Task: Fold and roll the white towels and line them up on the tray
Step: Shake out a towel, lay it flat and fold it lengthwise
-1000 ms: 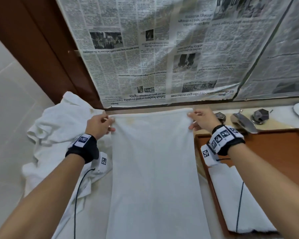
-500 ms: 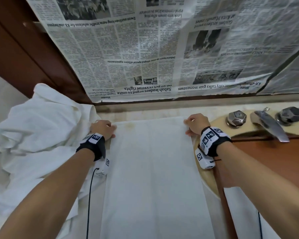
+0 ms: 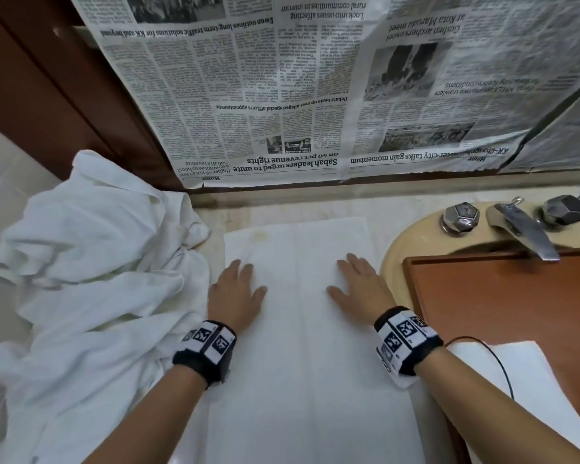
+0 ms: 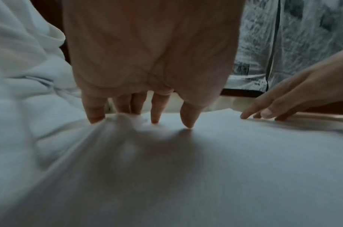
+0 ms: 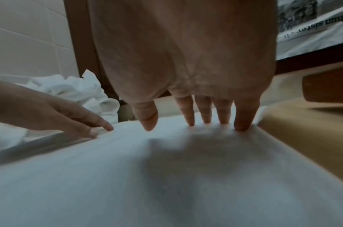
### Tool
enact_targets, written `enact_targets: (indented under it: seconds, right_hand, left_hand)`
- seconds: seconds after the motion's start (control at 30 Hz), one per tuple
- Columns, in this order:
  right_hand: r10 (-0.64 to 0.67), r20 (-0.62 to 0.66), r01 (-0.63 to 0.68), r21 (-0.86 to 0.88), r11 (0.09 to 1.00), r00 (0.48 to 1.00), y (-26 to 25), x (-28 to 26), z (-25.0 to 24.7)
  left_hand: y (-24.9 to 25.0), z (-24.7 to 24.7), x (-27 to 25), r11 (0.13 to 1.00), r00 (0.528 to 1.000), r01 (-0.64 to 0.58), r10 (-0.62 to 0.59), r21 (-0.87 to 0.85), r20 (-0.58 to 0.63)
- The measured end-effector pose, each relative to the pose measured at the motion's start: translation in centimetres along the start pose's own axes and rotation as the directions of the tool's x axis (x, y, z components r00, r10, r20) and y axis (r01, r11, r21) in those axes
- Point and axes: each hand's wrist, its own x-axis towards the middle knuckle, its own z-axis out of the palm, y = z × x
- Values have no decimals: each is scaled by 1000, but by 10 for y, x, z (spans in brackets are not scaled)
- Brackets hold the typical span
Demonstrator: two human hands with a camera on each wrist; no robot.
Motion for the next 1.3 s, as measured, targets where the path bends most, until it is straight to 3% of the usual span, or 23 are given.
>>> enact_targets:
  seconds: [0.17, 0.27, 0.37, 0.53, 0.73, 0.93, 1.3]
  right_hand:
    - [69, -10, -70, -66, 995, 998, -2, 1, 3]
    - [81, -32, -82, -26, 996, 996, -9, -2, 2]
    - [74, -114, -67, 59, 996, 991, -9, -19, 5]
    - [189, -251, -130, 232, 964, 949, 1, -63, 10]
    - [231, -362, -229, 50, 972, 903, 14, -81, 18]
    - [233, -330, -244, 7, 970, 915, 8, -69, 29]
    - [329, -378, -318, 92, 944, 865, 16, -36, 9]
  left_hand:
    - [-6, 7, 7, 995, 996, 26, -34, 93, 85]
    - [-11, 3, 17, 996, 987, 16, -30, 91, 160]
    - [-6, -5, 18, 995, 990, 8, -22, 100, 139]
    - [30, -11, 10, 982, 982, -187, 187, -1, 23]
    - [111, -7, 42, 935, 941, -306, 325, -178, 92]
    - [184, 5, 87, 931, 938, -273, 314, -243, 150]
    - [232, 20, 109, 983, 970, -178, 182, -39, 159]
